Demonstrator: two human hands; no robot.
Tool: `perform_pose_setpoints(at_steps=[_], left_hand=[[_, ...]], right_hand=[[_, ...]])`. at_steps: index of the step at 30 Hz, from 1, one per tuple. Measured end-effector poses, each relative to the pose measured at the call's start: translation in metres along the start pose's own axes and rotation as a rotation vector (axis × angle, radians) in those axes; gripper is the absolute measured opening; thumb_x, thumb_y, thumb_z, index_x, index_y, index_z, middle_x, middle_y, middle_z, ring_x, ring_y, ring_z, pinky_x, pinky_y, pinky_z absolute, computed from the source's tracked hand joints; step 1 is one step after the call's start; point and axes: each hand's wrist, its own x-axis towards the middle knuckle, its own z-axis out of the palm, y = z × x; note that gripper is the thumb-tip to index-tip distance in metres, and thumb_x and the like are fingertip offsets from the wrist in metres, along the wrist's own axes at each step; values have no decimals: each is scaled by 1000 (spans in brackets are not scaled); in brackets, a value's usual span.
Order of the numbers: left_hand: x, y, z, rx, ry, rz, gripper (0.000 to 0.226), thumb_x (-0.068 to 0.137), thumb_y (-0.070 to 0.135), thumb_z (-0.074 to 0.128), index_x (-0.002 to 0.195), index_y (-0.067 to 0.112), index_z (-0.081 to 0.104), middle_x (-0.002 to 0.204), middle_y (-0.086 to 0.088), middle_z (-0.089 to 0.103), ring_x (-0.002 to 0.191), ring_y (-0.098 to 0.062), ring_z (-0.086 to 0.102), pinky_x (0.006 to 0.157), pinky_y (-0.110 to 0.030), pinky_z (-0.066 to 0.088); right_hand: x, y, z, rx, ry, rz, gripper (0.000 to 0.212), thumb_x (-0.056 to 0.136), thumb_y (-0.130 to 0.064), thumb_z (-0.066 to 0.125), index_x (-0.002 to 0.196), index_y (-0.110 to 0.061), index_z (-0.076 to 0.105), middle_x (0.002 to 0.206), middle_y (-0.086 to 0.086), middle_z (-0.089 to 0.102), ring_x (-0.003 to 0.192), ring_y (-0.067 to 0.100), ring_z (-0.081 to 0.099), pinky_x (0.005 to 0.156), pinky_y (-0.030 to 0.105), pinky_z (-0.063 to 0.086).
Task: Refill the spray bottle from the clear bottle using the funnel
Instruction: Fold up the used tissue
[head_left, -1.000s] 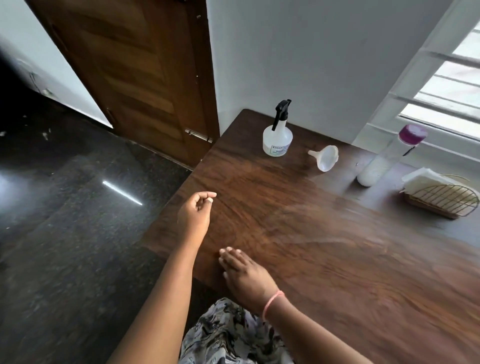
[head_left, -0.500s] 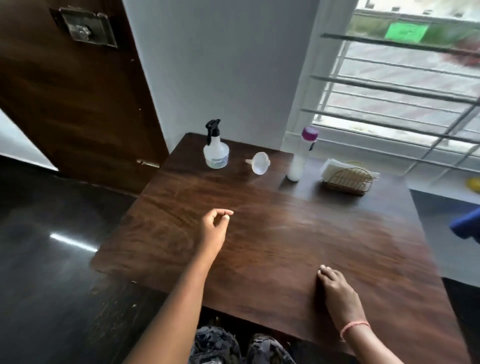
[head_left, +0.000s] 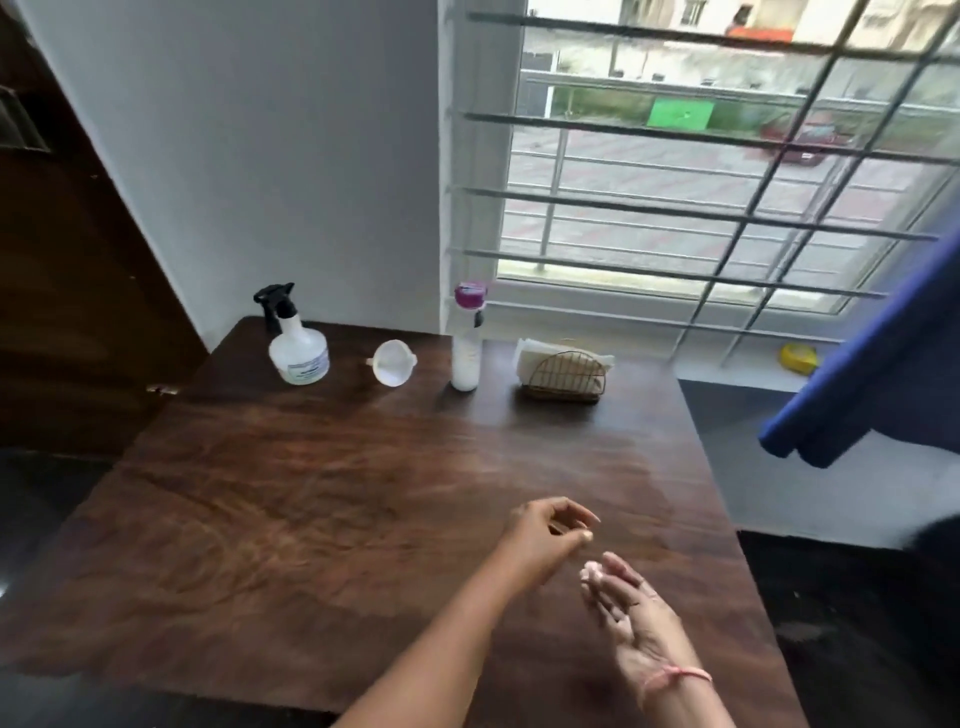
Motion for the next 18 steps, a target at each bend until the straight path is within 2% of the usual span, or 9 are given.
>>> perform_pose_setpoints(at_steps=[2,5,9,12,13,15,18], left_hand=[[14,17,22,8,-60,35,18,78,18,68,95,20,74,83,5,72,67,3,59,66,-9,46],[35,42,52,-15,-58,83,16,79,21,70,94,18,74,81,6,72,72,1,62,69,-12,49],[64,68,87,-1,-36,85,14,75,22,74,88,17,75,76,7,71,71,-1,64,68,-17,52],[88,80,109,-45,-19,32,7,75,19,74,80,16,73,68,9,67,62,0,61,60,-16,50],[95,81,115,-63,-9,5,4,74,19,75,76,18,71,66,9,66,60,-1,60,59,-17,50],[107,79,130,-75,21,-42,14,72,22,76,66,24,64,63,7,66,59,-6,62,59,-23,52],[119,75,161,-106,25,-108,20,73,26,76,61,23,61,64,-3,69,62,-15,67,59,-28,54]], right_hand=[[7,-39,1,103,-22,17,27,83,19,49,92,-5,58,65,15,70,57,19,70,52,27,58],[17,-84,-5,104,-49,-43,28,84,20,47,92,-6,57,68,14,71,61,21,71,54,28,59],[30,-131,-21,35,-44,-101,28,85,20,45,97,-3,55,67,16,68,59,20,70,57,29,60],[45,-154,-34,-35,-78,-159,35,81,25,43,101,0,57,82,19,65,64,17,71,65,28,60],[49,-158,-38,-78,-91,-186,37,78,27,46,101,1,59,87,19,66,68,17,71,67,26,59],[56,-166,-48,-210,-88,-265,37,73,26,57,100,2,64,92,20,69,76,18,71,69,21,58],[70,-181,-72,-368,-33,-373,31,69,19,70,94,1,70,86,18,73,77,19,69,67,22,57]])
